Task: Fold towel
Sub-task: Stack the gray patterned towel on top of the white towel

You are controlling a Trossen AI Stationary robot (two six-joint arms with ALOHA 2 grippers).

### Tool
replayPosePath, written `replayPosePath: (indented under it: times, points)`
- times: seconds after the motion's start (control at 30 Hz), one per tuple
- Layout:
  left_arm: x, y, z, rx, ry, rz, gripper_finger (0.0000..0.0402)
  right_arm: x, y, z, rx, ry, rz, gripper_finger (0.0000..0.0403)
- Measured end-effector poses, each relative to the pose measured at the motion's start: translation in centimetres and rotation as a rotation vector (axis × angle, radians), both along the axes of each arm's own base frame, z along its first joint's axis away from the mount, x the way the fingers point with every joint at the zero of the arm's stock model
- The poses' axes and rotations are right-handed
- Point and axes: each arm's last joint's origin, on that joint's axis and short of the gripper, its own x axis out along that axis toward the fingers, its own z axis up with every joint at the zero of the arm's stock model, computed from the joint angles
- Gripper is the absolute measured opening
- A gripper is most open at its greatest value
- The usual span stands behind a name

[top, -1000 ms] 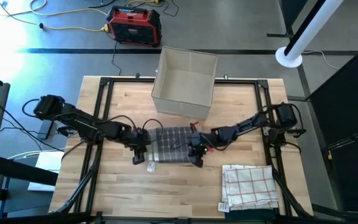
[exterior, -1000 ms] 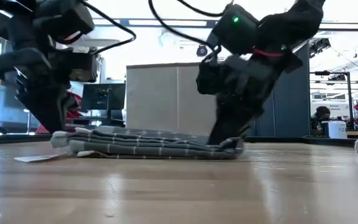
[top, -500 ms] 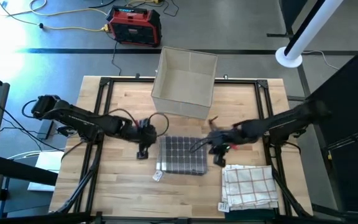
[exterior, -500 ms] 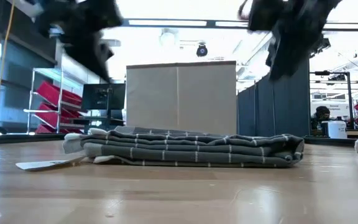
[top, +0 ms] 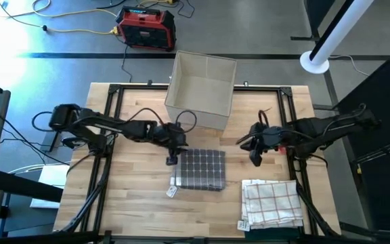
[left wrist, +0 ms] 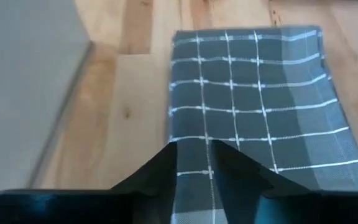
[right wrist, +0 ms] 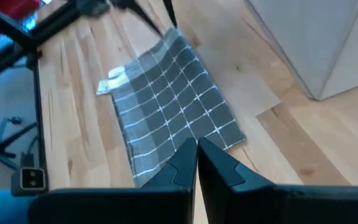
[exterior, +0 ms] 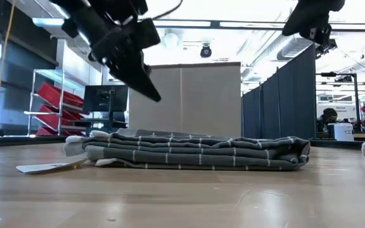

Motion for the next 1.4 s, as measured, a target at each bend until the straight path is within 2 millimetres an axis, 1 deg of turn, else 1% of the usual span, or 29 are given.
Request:
replayPosePath:
  times: [0.17,0.23,0.33,0.4,0.47,0.57,0.63,0.7,0.87,0.93,1.07,1.2,1.3,1.4]
  points:
    - [0.6,0.3,-1.8,-0.013,0.05,0.032,0.0156,-0.1,-0.1,0.2,-0.012,-0.02,-0.016,0.0]
    - [0.6,0.3,-2.0,-0.028,0.059,0.049,0.0165,0.3,0.0,0.2,-0.02,-0.034,-0.007,0.0]
    - [0.4,0.3,-1.8,-0.044,0.073,0.066,0.017,1.4,0.3,-0.3,-0.085,-0.034,0.051,0.0]
    - [-0.1,0.1,-1.4,-0.063,0.094,0.071,0.017,2.6,0.5,-0.7,-0.128,-0.043,0.089,0.0001]
    - [-1.0,-0.2,-0.5,-0.088,0.111,0.072,0.0169,4.0,0.5,-1.4,-0.161,-0.046,0.107,0.0001]
    - [-2.5,-0.7,1.8,-0.086,0.129,0.07,0.0164,6.5,0.3,-3.0,-0.225,-0.044,0.14,0.0013]
    - [-3.7,-0.9,3.3,-0.065,0.135,0.081,0.0161,8.2,-0.1,-4.3,-0.226,-0.037,0.168,0.0033]
    - [-4.8,-1.0,4.0,-0.064,0.152,0.091,0.016,9.9,-0.6,-6.0,-0.211,-0.018,0.182,0.0062]
    - [-7.7,-1.1,5.6,-0.06,0.197,0.117,0.0157,13.3,-2.2,-10.6,-0.168,0.024,0.216,0.0136]
    - [-8.5,-1.1,5.8,-0.061,0.229,0.124,0.0156,14.1,-2.6,-12.1,-0.204,0.036,0.224,0.017]
    - [-9.5,-1.1,5.9,-0.047,0.28,0.117,0.0156,15.4,-2.8,-14.8,-0.248,0.047,0.231,0.023]
    - [-9.6,-1.1,5.9,-0.029,0.29,0.095,0.0156,16.1,-3.4,-16.9,-0.261,0.062,0.221,0.0271]
    - [-9.6,-1.1,5.9,-0.025,0.283,0.09,0.0156,16.2,-3.8,-18.4,-0.258,0.11,0.217,0.0284]
    - [-9.6,-1.0,5.9,-0.007,0.282,0.092,0.0156,16.1,-3.8,-19.1,-0.268,0.143,0.224,0.028]
